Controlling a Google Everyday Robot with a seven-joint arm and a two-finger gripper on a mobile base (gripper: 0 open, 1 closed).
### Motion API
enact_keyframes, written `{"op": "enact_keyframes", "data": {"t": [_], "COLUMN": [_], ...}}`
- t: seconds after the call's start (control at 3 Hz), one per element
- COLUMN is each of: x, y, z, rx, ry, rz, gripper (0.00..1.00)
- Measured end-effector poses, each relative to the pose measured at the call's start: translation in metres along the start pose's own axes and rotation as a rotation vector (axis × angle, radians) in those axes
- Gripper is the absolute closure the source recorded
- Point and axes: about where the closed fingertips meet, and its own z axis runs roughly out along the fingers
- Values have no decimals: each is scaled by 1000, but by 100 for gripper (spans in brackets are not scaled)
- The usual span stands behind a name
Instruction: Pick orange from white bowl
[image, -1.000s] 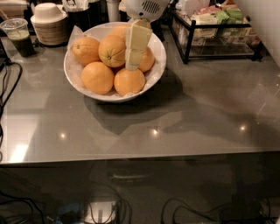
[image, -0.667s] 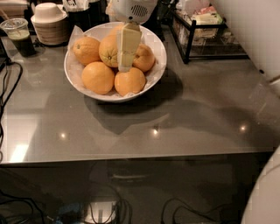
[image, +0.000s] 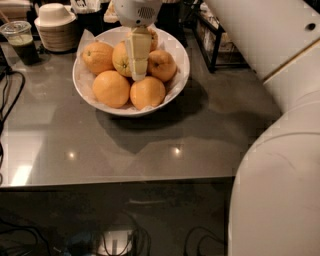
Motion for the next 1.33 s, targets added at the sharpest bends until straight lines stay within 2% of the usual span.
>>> {"op": "enact_keyframes", "data": {"t": [0.33,0.67,1.33], "x": [0,0,7], "y": [0,-4,-11], "z": [0,12,35], "rx": [0,0,-33], "ry": [0,-38,-86], "rz": [0,-1,-15], "gripper": [0,0,0]}}
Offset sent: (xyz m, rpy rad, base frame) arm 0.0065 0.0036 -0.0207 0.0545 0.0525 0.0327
